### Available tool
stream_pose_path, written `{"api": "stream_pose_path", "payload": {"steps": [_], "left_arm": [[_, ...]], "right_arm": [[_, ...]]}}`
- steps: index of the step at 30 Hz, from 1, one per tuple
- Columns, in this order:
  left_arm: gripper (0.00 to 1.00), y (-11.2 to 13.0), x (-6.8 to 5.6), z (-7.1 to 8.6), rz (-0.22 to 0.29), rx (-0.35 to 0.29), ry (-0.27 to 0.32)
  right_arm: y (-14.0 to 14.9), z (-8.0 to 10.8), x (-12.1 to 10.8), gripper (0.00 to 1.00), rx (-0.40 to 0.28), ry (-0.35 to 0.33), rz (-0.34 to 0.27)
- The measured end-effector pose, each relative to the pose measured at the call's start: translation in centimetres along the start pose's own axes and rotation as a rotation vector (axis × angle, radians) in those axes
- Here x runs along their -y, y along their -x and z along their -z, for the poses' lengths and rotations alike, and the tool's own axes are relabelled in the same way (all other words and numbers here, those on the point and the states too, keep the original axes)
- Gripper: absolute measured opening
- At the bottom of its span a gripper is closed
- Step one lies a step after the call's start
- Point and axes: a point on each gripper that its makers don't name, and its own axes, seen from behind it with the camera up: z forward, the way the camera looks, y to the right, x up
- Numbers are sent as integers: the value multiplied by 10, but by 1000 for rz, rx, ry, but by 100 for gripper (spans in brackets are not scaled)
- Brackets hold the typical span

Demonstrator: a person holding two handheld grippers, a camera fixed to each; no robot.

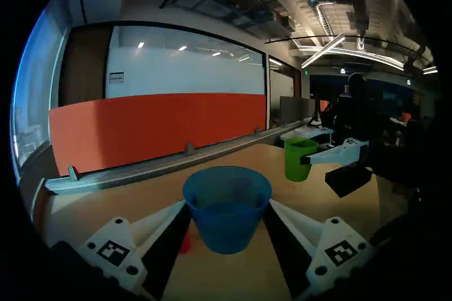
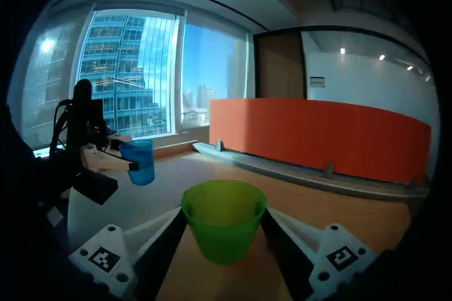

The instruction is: Pour water

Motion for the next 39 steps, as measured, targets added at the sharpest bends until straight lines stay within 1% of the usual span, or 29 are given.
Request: {"api": "stream_pose_path", "payload": {"steps": [6,12,18,27,30,39], "left_arm": [[83,-10,3,1,4,-27,-10],[83,-21,9,1,-9,-47,-28],[83,-32,14,1,-23,-60,-39],[83,-45,19,-2,-80,-64,-51],[83,-51,19,-2,-103,-66,-54],[83,-69,19,-3,-179,-74,-69]], "right_arm": [[-3,-4,10,91,-5,-28,3],[-6,-13,19,91,-10,-53,10],[-8,-22,30,91,-16,-88,0],[-14,-37,48,90,-34,-147,-25],[-16,-41,52,90,-42,-161,-20],[-16,-50,68,90,-47,-196,18]]}}
